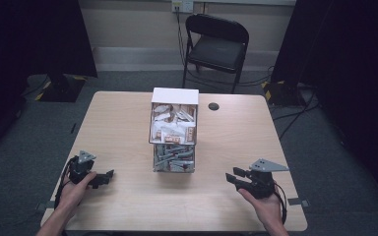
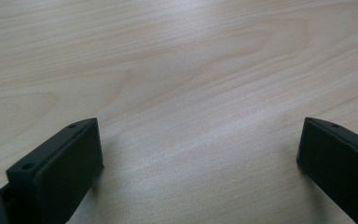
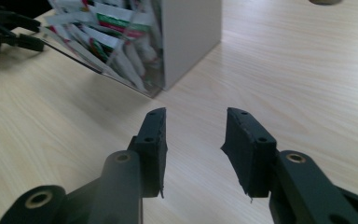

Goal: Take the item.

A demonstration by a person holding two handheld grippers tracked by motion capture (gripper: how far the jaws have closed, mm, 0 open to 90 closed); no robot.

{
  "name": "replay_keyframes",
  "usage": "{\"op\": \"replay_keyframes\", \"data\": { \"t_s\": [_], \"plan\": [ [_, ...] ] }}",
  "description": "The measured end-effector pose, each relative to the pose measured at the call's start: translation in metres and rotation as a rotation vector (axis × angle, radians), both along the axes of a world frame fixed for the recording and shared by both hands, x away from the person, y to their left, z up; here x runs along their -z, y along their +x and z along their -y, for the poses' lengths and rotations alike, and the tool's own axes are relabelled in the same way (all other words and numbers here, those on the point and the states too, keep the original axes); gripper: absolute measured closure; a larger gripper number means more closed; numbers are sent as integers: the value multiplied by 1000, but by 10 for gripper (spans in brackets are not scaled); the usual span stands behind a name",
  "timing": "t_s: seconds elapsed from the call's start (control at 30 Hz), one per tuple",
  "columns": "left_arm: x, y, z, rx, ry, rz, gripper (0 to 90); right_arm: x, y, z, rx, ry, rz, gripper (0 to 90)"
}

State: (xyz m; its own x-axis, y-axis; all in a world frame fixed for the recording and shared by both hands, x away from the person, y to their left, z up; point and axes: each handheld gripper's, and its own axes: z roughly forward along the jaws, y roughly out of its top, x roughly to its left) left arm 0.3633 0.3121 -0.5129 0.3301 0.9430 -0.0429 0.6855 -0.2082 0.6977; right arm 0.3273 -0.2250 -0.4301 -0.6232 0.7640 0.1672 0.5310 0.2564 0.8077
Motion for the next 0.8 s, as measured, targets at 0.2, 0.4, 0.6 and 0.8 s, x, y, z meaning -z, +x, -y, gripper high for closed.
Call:
{"op": "replay_keyframes", "data": {
  "t_s": [0.2, 0.4, 0.6, 0.8],
  "plan": [
    [0, 0, 0, 0, 0, 0, 0, -8, 5, -25, -77, 29, 8, 624],
    [0, 0, 0, 0, 0, 0, 0, -11, 8, -44, -128, 37, 17, 646],
    [0, 0, 0, 0, 0, 0, 0, -11, 10, -61, -185, 72, 22, 667],
    [0, 0, 0, 0, 0, 0, 0, -12, 13, -79, -226, 84, 15, 679]
  ]
}}
